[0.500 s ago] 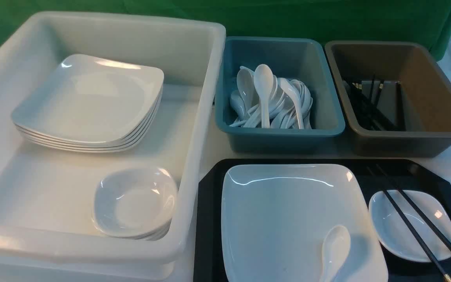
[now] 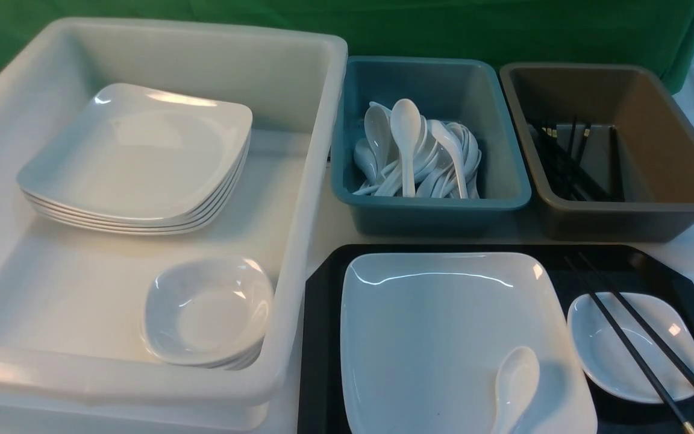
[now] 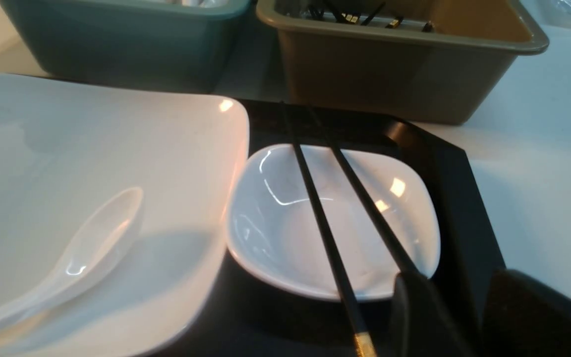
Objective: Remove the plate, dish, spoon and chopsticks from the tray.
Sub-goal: Use the right arm to grab a pair of chopsticks from the plate
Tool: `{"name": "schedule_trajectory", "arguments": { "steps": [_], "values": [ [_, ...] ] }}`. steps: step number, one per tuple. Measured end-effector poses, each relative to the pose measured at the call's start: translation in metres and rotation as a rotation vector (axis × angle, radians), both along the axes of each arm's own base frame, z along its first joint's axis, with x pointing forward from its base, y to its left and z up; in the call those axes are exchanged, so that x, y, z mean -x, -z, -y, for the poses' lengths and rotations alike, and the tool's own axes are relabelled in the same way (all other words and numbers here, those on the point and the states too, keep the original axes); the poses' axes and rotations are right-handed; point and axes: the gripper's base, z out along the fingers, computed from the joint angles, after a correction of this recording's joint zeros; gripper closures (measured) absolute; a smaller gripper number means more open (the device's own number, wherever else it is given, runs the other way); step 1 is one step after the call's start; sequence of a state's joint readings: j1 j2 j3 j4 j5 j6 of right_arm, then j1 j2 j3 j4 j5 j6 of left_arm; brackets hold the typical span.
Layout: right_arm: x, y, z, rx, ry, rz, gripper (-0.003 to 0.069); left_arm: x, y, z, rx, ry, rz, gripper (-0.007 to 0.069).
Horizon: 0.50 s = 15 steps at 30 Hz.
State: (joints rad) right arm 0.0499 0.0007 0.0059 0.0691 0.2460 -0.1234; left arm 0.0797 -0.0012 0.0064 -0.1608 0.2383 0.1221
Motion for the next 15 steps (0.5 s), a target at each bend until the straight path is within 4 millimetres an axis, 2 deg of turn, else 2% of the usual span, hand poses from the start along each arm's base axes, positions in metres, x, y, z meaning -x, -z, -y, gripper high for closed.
{"name": "schedule_trajectory", "arguments": {
  "steps": [13,15],
  "values": [
    [0.0000,0.0000,0.0000,0.000,0.000,0.000,0.0419,0.0000,-0.0003,0.0000,0.001,-0.001,0.003,0.0611],
    [0.0000,0.0000,0.0000,0.000,0.000,0.000,0.0419,-0.0004,-0.0024,0.0006,0.070,-0.004,0.030,0.0611]
  ]
}}
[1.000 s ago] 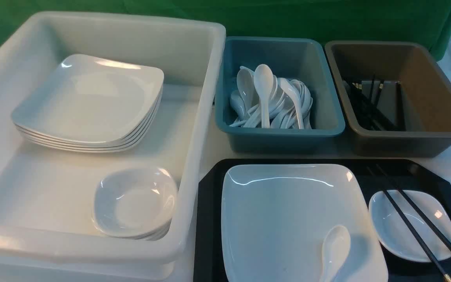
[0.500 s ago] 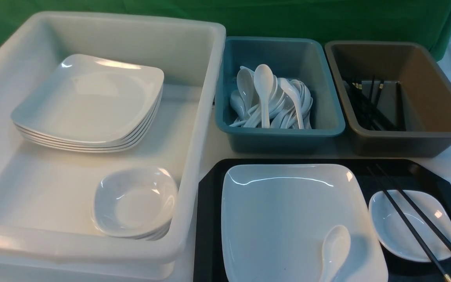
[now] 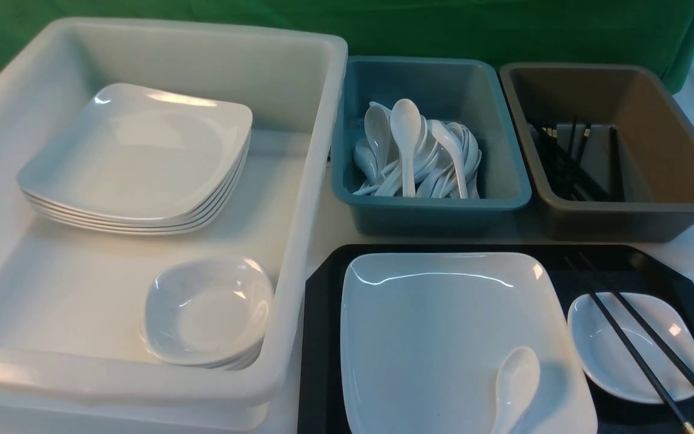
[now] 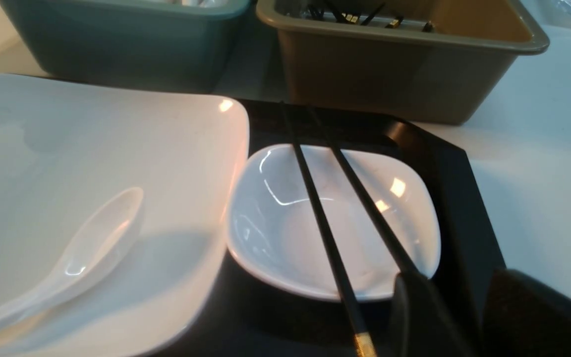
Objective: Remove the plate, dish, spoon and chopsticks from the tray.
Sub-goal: Use the right arm to grab a pair of chopsticks from the plate
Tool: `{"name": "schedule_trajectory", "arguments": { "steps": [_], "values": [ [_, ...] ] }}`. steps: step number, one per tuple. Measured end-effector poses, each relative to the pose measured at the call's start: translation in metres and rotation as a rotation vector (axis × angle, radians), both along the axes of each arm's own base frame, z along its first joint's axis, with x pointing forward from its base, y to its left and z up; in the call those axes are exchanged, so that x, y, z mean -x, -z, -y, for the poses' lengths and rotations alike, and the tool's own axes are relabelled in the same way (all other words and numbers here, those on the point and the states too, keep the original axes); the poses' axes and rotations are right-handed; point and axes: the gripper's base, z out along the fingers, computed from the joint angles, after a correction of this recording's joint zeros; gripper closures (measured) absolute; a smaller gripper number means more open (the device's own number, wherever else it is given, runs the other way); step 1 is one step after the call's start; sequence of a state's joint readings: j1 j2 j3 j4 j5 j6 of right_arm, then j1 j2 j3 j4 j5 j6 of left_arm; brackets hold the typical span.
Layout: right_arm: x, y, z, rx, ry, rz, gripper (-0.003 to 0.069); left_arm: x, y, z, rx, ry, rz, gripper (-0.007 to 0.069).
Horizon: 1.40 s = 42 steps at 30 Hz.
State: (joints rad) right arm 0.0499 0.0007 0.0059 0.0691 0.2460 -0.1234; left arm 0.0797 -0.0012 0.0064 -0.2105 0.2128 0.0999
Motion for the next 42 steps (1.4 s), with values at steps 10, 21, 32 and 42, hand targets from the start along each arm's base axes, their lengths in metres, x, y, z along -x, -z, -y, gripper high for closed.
{"name": "schedule_trajectory", "arguments": {
  "steps": [10,21,32,42],
  "values": [
    [0.000,0.000,0.000,0.000,0.000,0.000,0.0419,0.000,-0.021,-0.006,0.646,-0.071,0.271,0.0611],
    [0.000,0.000,0.000,0.000,0.000,0.000,0.0419,-0.008,-0.130,0.024,0.222,0.253,-0.026,0.0611],
    [0.000,0.000,0.000,0.000,0.000,0.000,0.0419,-0.079,-0.160,0.068,0.058,0.612,-0.317,0.0611],
    [-0.004,-0.019,-0.001,-0.608,0.106,0.152,0.0420,-0.092,-0.152,0.085,-0.048,0.703,-0.329,0.0611]
  ]
}}
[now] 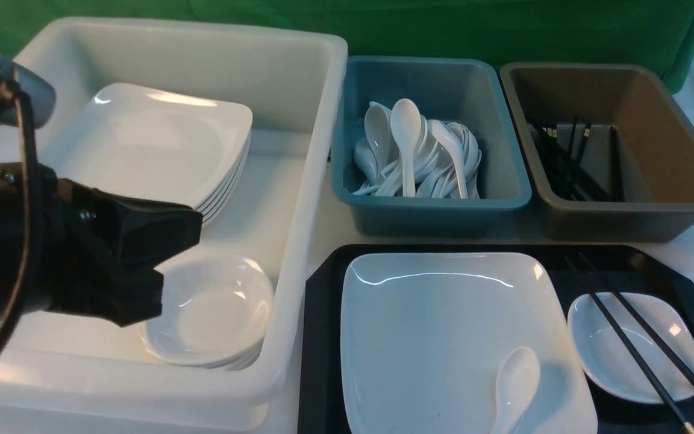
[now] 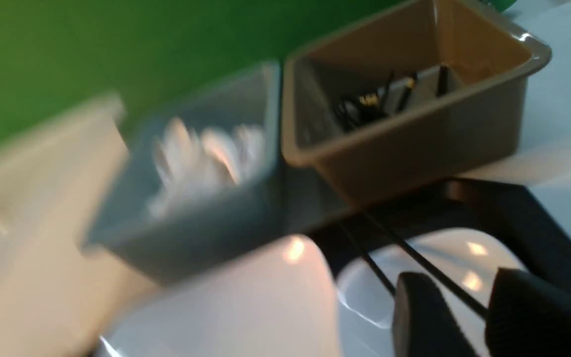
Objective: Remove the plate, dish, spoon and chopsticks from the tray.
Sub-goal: Use the right arm to grab a pair of chopsticks from the plate
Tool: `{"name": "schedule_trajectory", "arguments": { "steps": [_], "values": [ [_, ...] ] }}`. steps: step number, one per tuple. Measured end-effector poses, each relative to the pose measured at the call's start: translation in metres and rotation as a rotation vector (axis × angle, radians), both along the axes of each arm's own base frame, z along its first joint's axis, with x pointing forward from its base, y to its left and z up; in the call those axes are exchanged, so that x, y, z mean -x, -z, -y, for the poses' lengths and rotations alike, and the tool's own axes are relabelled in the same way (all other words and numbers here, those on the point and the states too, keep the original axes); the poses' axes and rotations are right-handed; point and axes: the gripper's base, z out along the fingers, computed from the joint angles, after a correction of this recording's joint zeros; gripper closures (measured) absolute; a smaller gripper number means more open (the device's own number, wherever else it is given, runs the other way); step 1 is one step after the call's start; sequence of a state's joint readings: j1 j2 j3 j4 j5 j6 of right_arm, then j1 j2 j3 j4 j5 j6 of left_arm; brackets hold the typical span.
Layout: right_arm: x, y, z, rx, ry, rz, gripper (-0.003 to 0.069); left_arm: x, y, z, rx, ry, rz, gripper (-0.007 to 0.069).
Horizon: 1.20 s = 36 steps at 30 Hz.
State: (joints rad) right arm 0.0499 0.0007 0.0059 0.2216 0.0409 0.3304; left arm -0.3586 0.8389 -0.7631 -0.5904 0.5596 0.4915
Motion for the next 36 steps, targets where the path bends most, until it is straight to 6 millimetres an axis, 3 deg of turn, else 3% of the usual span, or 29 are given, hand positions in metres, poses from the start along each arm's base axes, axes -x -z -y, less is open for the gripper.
{"name": "schedule_trajectory", "arguments": {
  "steps": [6,9,12,13,14,17,19,20,24,26,31,32,34,36],
  "values": [
    [0.000,-0.008,-0.002,-0.100,-0.020,-0.007,0.0479,-0.002,-0.002,-0.001,-0.012,-0.010,0.034,0.0611],
    [-0.002,-0.037,-0.009,0.037,-0.128,-0.099,0.0520,-0.003,-0.001,-0.002,-0.024,-0.015,0.044,0.0611],
    [-0.020,-0.079,-0.019,0.254,-0.278,-0.276,0.0526,-0.003,-0.001,-0.001,-0.033,-0.006,0.050,0.0611],
    [-0.022,-0.082,-0.020,0.266,-0.286,-0.291,0.0526,-0.003,-0.001,-0.001,-0.036,-0.002,0.053,0.0611],
    [-0.040,-0.096,-0.026,0.372,-0.351,-0.431,0.0526,-0.002,-0.001,0.001,-0.042,0.012,0.057,0.0611],
    [-0.071,-0.105,-0.033,0.494,-0.422,-0.632,0.0522,0.005,-0.001,0.005,-0.071,0.074,0.065,0.0611],
    [-0.084,-0.105,-0.036,0.533,-0.451,-0.694,0.0519,0.008,-0.001,0.006,-0.080,0.099,0.072,0.0611],
    [-0.103,-0.102,-0.041,0.587,-0.492,-0.781,0.0514,0.016,-0.003,0.009,-0.092,0.148,0.084,0.0611],
    [-0.146,-0.090,-0.047,0.696,-0.539,-0.936,0.0461,0.036,-0.010,0.010,-0.082,0.228,0.128,0.0611],
    [-0.169,-0.075,-0.046,0.738,-0.554,-1.041,0.0383,0.047,-0.016,0.006,-0.067,0.243,0.162,0.0611],
    [-0.200,-0.044,-0.038,0.740,-0.557,-1.173,0.0129,0.062,-0.021,-0.002,-0.089,0.256,0.216,0.0611],
    [-0.202,-0.041,-0.038,0.739,-0.558,-1.181,0.0118,0.063,-0.021,-0.003,-0.091,0.256,0.220,0.0611],
    [-0.211,-0.030,-0.033,0.730,-0.548,-1.203,0.0028,0.066,-0.021,-0.005,-0.108,0.262,0.230,0.0611],
    [-0.216,-0.022,-0.032,0.726,-0.547,-1.216,0.0006,0.068,-0.021,-0.006,-0.114,0.270,0.229,0.0611]
  ]
}}
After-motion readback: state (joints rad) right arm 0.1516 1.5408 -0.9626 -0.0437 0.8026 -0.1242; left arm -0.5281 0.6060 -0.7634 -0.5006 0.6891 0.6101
